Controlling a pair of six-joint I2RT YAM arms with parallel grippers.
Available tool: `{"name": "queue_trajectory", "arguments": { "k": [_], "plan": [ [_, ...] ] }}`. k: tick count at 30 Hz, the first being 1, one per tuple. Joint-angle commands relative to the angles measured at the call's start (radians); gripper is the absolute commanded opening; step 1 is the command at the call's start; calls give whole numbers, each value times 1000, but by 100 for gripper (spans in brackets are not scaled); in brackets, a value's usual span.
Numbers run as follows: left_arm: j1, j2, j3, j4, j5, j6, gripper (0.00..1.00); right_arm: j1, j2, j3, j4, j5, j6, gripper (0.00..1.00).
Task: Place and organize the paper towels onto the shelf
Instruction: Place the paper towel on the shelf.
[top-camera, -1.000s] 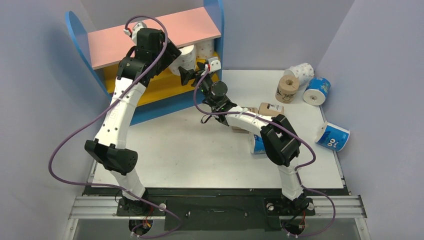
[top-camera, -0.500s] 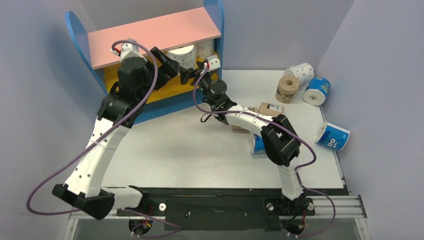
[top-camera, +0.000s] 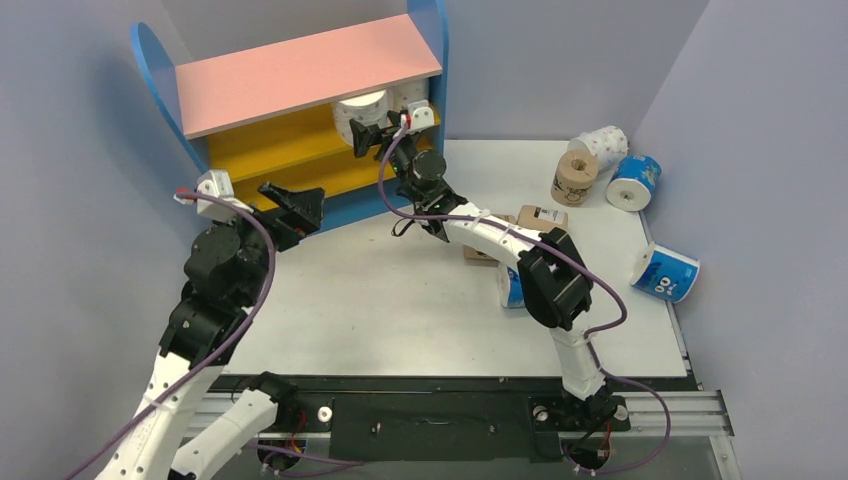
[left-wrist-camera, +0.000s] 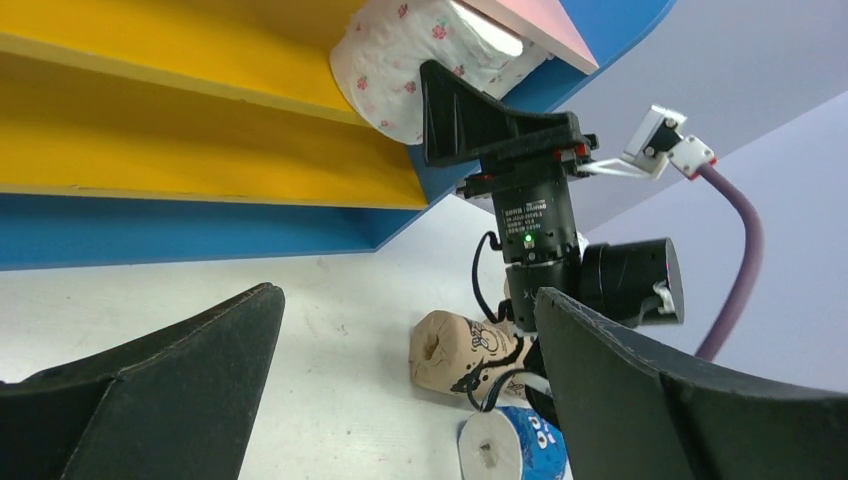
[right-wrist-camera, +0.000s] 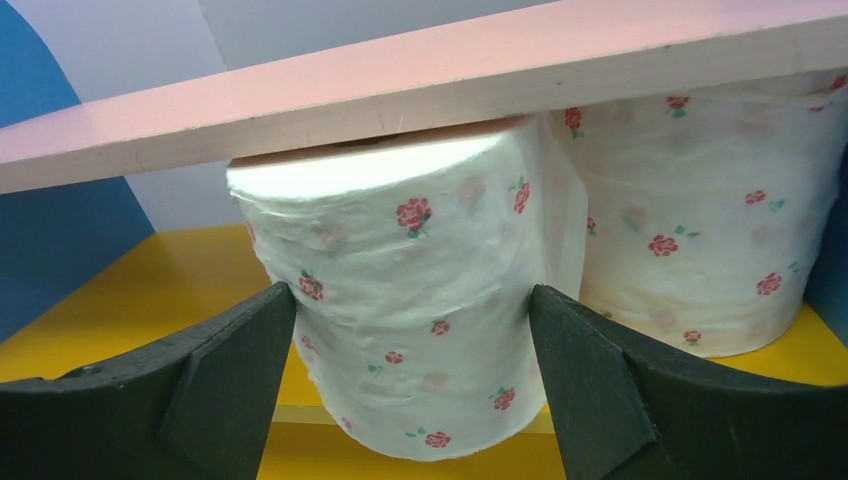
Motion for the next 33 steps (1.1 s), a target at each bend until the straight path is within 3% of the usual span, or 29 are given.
{"name": "queue_trajectory", "arguments": {
  "k": [1, 11, 20, 33],
  "plan": [
    [0, -80, -80, 57, -18, 18, 97, 11, 34, 70, -16, 33, -15, 82],
    [0, -237, -210, -21, -46, 9, 97, 15, 81, 149, -53, 48, -16, 81],
    [0, -269, -233, -35, -52, 7, 97, 21, 114, 199, -78, 57, -19, 81],
    [0, -301, -244, -46, -62, 21, 97, 22, -99, -85, 68, 11, 2, 81]
  ]
}}
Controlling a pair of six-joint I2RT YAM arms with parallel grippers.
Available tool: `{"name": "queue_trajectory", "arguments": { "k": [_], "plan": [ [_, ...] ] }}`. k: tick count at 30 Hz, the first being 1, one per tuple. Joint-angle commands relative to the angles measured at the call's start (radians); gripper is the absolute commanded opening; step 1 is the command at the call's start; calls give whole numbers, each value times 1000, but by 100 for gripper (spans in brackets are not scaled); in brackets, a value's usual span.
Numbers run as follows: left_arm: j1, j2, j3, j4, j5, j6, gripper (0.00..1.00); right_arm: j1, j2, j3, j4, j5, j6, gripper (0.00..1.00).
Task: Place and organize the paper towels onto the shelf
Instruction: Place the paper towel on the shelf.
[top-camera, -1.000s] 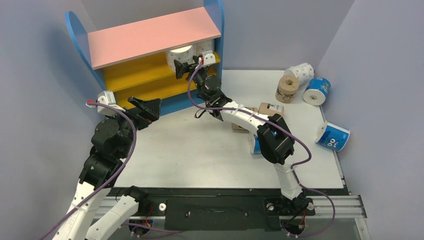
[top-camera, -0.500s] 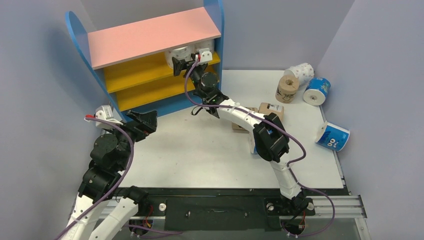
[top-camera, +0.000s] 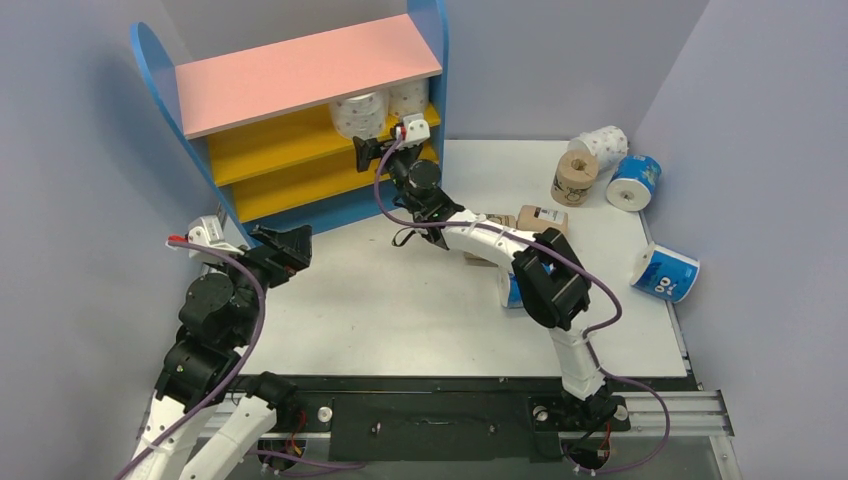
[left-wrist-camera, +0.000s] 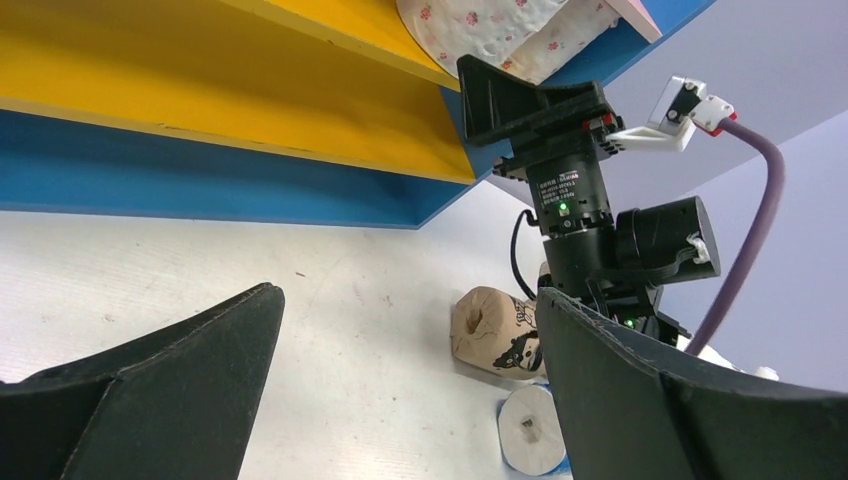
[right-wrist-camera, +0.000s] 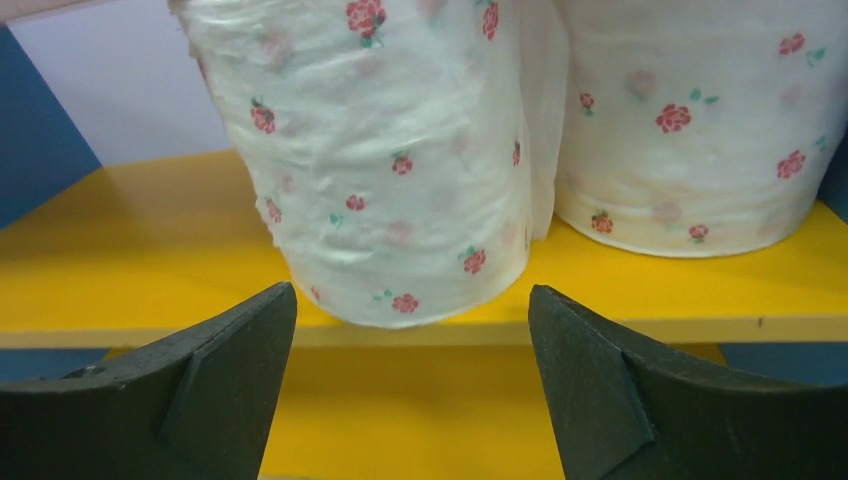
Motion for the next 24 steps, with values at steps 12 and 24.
{"name": "queue_trajectory", "arguments": {
  "k": [12, 24],
  "plan": [
    [0, -24, -23, 9, -16, 21, 96, -24, -222, -153, 83, -83, 146, 27],
    [-1, -24, -30, 9, -28, 35, 96, -41, -142, -32, 26, -110, 234, 0]
  ]
}}
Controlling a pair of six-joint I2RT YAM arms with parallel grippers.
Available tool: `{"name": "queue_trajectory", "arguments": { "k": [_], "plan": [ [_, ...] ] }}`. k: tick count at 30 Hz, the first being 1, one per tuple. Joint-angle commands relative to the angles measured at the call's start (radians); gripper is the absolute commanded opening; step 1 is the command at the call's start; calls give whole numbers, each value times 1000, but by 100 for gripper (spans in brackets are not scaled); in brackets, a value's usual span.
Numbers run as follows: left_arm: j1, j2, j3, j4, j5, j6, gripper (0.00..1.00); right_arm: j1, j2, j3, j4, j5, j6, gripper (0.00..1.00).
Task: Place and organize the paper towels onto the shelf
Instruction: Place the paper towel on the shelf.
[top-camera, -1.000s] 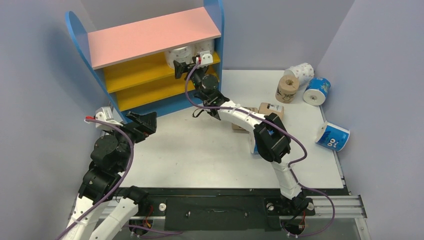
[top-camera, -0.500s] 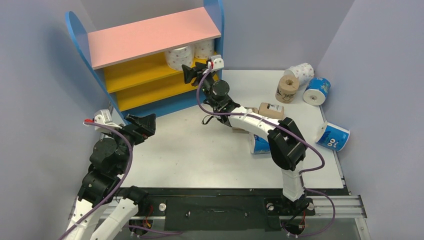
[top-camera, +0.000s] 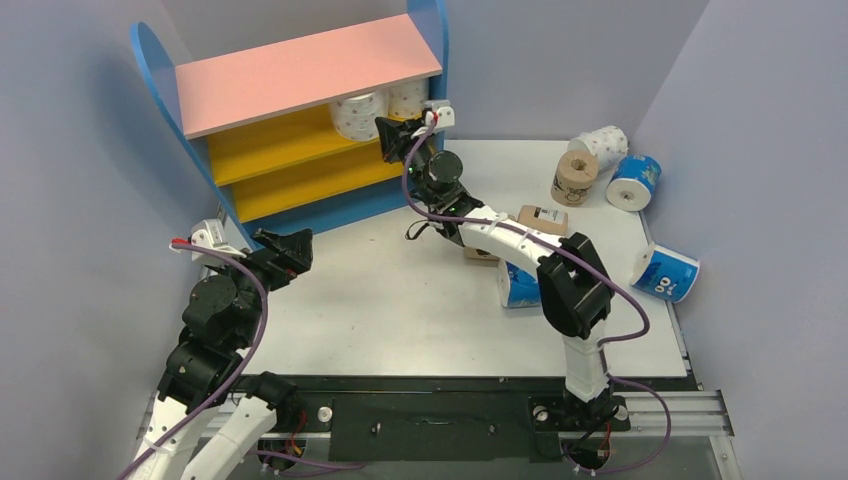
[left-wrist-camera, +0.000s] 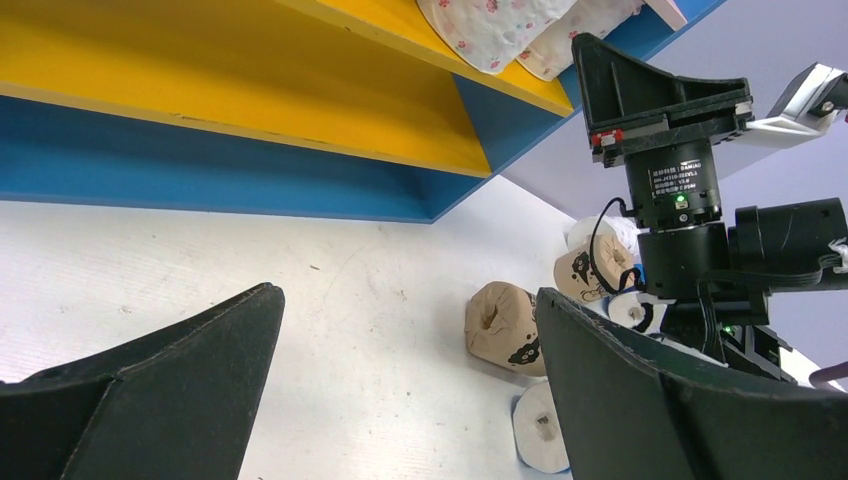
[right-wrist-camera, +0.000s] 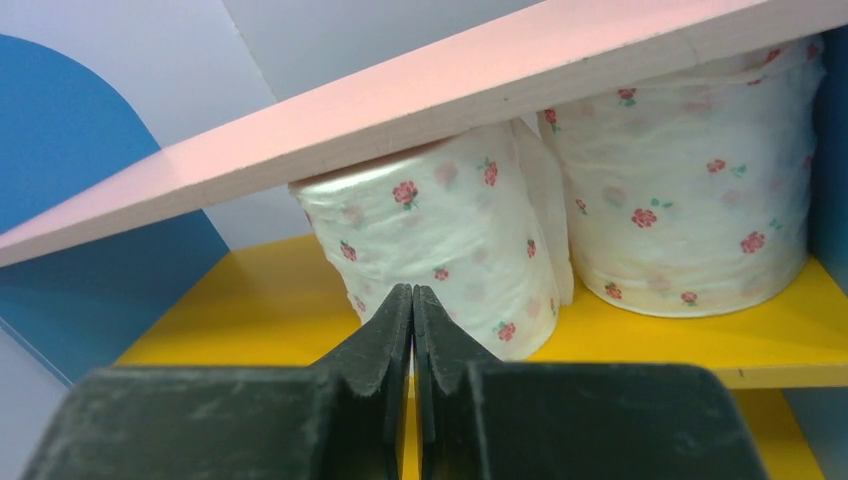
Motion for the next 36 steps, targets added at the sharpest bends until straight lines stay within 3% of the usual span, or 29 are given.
{"name": "queue_trajectory", "arguments": {
  "k": [1, 36],
  "plan": [
    [-2, -5, -1, 17, -18, 29, 96, -10, 37, 90, -5, -46, 54, 0],
    [-20, 9, -4, 12, -59, 62, 96, -17, 265, 389, -124, 21, 130, 0]
  ]
}}
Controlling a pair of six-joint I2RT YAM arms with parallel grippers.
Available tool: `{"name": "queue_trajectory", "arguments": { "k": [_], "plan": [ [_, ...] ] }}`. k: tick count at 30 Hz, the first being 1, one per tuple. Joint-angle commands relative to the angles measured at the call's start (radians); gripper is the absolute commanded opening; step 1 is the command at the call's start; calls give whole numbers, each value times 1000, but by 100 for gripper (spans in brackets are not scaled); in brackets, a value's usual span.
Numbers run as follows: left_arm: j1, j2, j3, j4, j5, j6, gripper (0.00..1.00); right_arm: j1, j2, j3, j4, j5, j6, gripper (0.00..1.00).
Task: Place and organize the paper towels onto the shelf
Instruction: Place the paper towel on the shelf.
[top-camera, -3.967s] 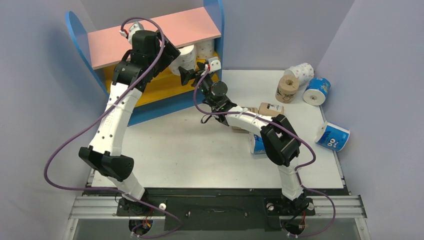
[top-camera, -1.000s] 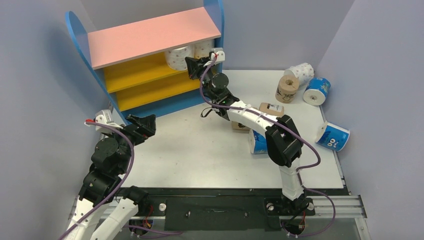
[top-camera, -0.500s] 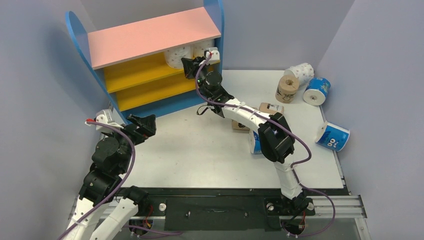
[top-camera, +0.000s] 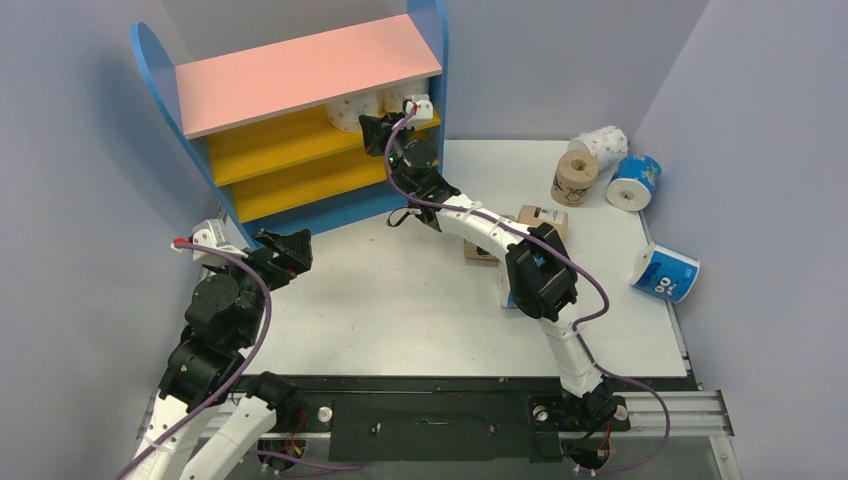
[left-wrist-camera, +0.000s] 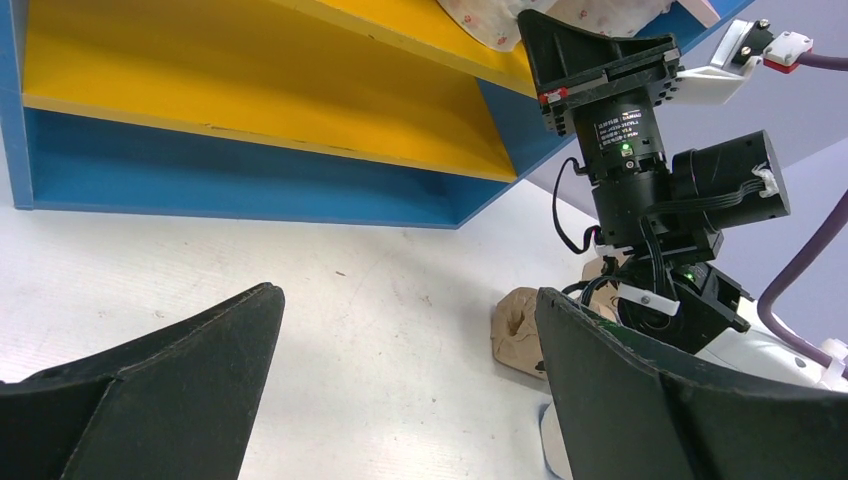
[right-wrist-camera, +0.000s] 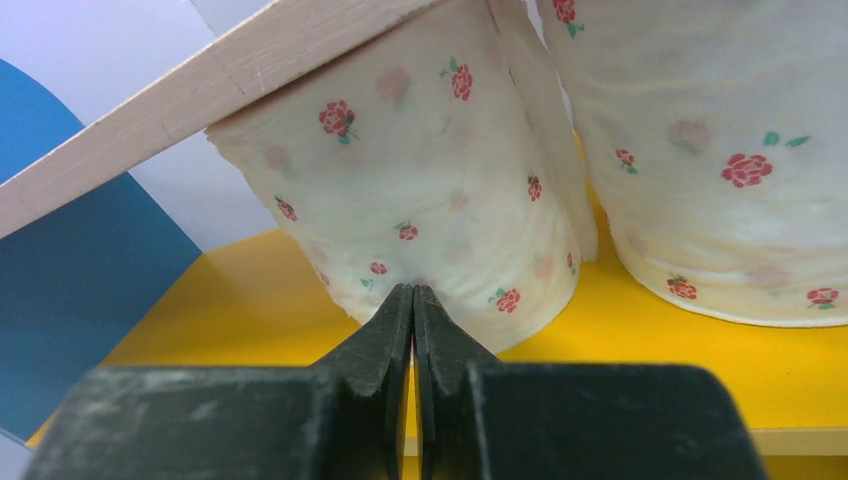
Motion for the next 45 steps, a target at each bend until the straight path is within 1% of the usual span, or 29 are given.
{"name": "queue_trajectory", "arguments": {
  "k": [1, 9, 12, 14, 15, 16, 17, 18, 20, 21, 22, 23, 24, 25, 26, 29, 30, 31, 32, 33, 34, 35, 36, 38, 39, 40, 41, 42, 45],
  "plan": [
    [-6, 3, 1, 12, -12, 16, 96, -10, 1, 48, 18, 12, 14, 0],
    [-7, 6, 1, 12, -4, 7, 96, -10, -51, -36, 67, -4, 7, 0],
    [-6, 2, 3, 11, -4, 8, 96, -9, -115, -92, 89, -47, 6, 0],
    [-6, -1, 8, 8, -8, 11, 96, -10, -191, -179, 121, -71, 7, 1],
    [-6, -2, 9, 6, -11, 12, 96, -10, -219, -253, 148, -87, 9, 5],
    [-6, -2, 11, 7, -11, 11, 96, -10, -284, -292, 159, -96, 12, 8],
    [-6, -3, 12, 8, -10, 12, 96, -10, -320, -373, 173, -106, 12, 14],
    [-6, -4, 12, 9, -8, 11, 96, -10, -388, -411, 177, -111, 12, 17],
    [-6, -1, 9, 15, 4, 4, 96, -7, -495, -537, 187, -117, 9, 24],
    [-5, 1, 8, 19, 13, 2, 96, -8, -530, -616, 184, -116, 8, 32],
    [-6, 1, 5, 25, 23, -1, 96, -5, -596, -690, 169, -116, 10, 36],
    [-5, 4, 2, 27, 29, -4, 96, -3, -627, -724, 153, -118, 12, 44],
    [-5, 6, 0, 30, 38, -8, 96, 2, -693, -783, 112, -118, 10, 49],
    [-5, 12, 0, 31, 43, -10, 96, 9, -724, -812, 82, -104, 1, 50],
    [-5, 15, -2, 35, 55, -14, 96, 15, -789, -868, 21, -88, -5, 55],
    [-5, 44, -5, 45, 83, -23, 96, 51, -948, -959, -110, 7, -55, 61],
    [-6, 53, -5, 51, 101, -28, 96, 58, -972, -989, -196, 32, -62, 63],
    [-5, 72, -5, 53, 111, -30, 96, 66, -1024, -999, -246, 88, -62, 64],
    [-6, 84, -4, 58, 133, -35, 96, 68, -1051, -1010, -349, 116, -56, 66],
    [-6, 107, -4, 59, 143, -38, 96, 69, -1095, -1011, -410, 181, -31, 67],
    [-6, 119, -5, 66, 166, -45, 96, 69, -1116, -1011, -525, 227, -14, 69],
    [-6, 143, -10, 71, 177, -53, 96, 67, -1157, -1012, -578, 318, 26, 69],
    [-8, 154, -13, 82, 202, -57, 96, 66, -1177, -1017, -675, 402, 42, 72],
    [-12, 199, -30, 106, 238, -66, 96, 59, -1242, -1035, -778, 503, 83, 75],
    [-15, 210, -42, 117, 250, -70, 96, 47, -1287, -1044, -805, 535, 96, 76],
    [-25, 235, -48, 136, 272, -71, 96, 36, -1312, -1064, -852, 583, 137, 81],
    [-50, 246, -56, 145, 280, -69, 96, 8, -1358, -1091, -884, 597, 158, 83],
    [-61, 270, -60, 161, 287, -67, 96, -13, -1384, -1107, -892, 598, 185, 86],
    [-142, 309, -71, 179, 242, -66, 97, -141, -1487, -1168, -913, 548, 225, 88]
  ]
}}
